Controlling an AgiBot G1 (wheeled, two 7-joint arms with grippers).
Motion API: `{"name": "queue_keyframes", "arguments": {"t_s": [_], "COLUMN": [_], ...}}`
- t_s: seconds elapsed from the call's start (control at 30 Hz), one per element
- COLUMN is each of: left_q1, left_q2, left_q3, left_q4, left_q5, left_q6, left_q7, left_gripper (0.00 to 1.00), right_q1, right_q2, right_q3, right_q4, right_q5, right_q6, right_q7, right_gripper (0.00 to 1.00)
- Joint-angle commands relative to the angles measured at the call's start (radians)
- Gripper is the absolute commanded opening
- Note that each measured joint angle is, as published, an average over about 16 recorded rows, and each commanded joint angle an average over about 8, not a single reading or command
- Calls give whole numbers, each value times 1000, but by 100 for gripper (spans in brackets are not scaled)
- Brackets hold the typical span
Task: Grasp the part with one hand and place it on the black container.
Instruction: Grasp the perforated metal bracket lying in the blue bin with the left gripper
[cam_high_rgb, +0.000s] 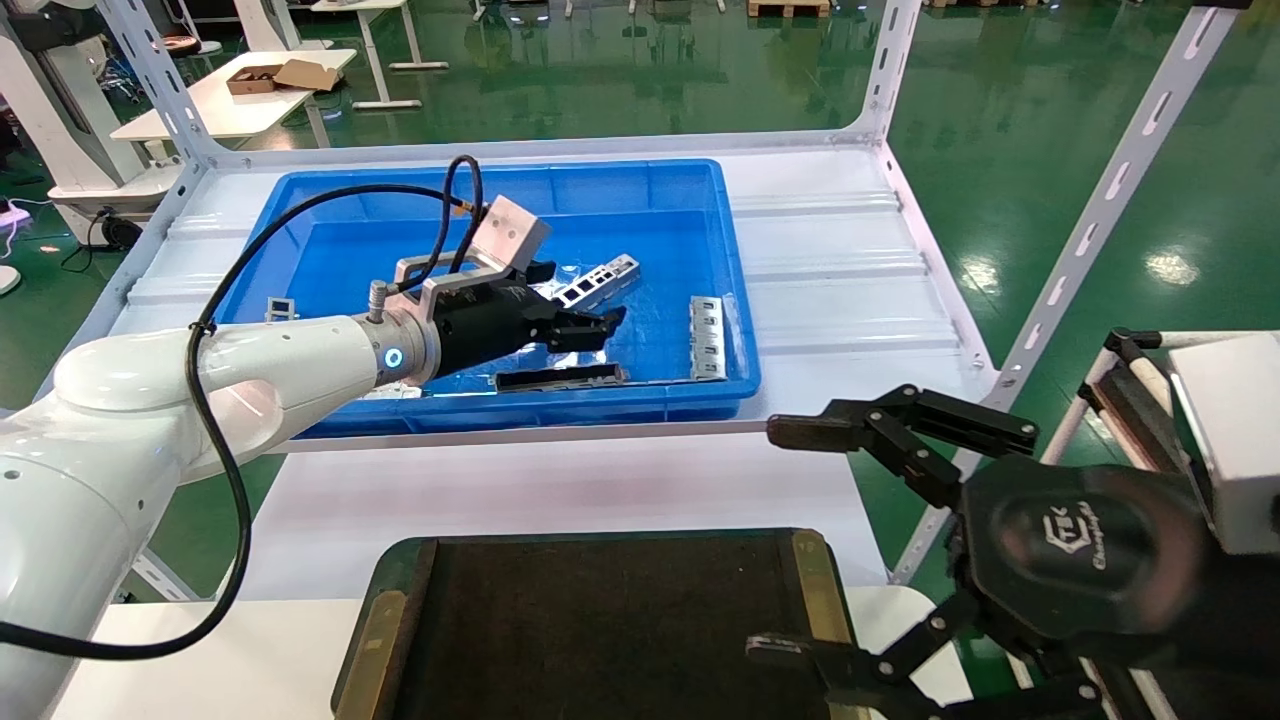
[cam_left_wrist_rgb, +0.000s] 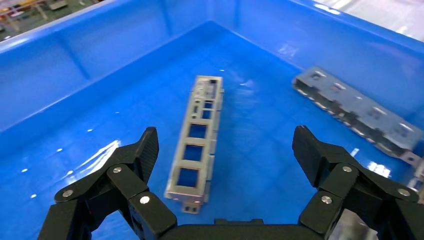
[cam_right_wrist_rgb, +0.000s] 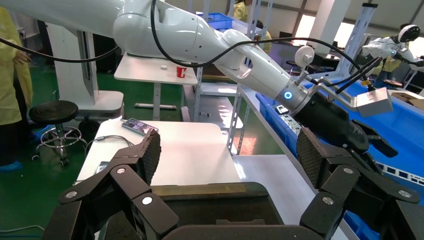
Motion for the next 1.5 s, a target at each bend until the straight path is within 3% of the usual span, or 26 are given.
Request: {"name": "queue_keyframes", "arguments": {"t_s": [0.03,1.17,1.33,1.5], "left_q1": [0,38,22,11], "left_q2": [8,6,-5,-47], "left_q3": [-1,73,51,19], "left_q4": [15,-23,-38,-66], "left_q5": [-6,-125,-179,-243], "left_q6": [-22,-68,-14,163], "left_q7": [11,-20,9,46], "left_gripper": [0,0,0,0], "right_q1": [0,0,0,0], "right_q2": [0,0,0,0], "right_q3": [0,0,0,0], "right_q4": [0,0,0,0], "right_q5": [0,0,0,0], "right_q6": [0,0,0,0], "right_q7": [0,0,0,0], "right_gripper": [0,0,0,0]}}
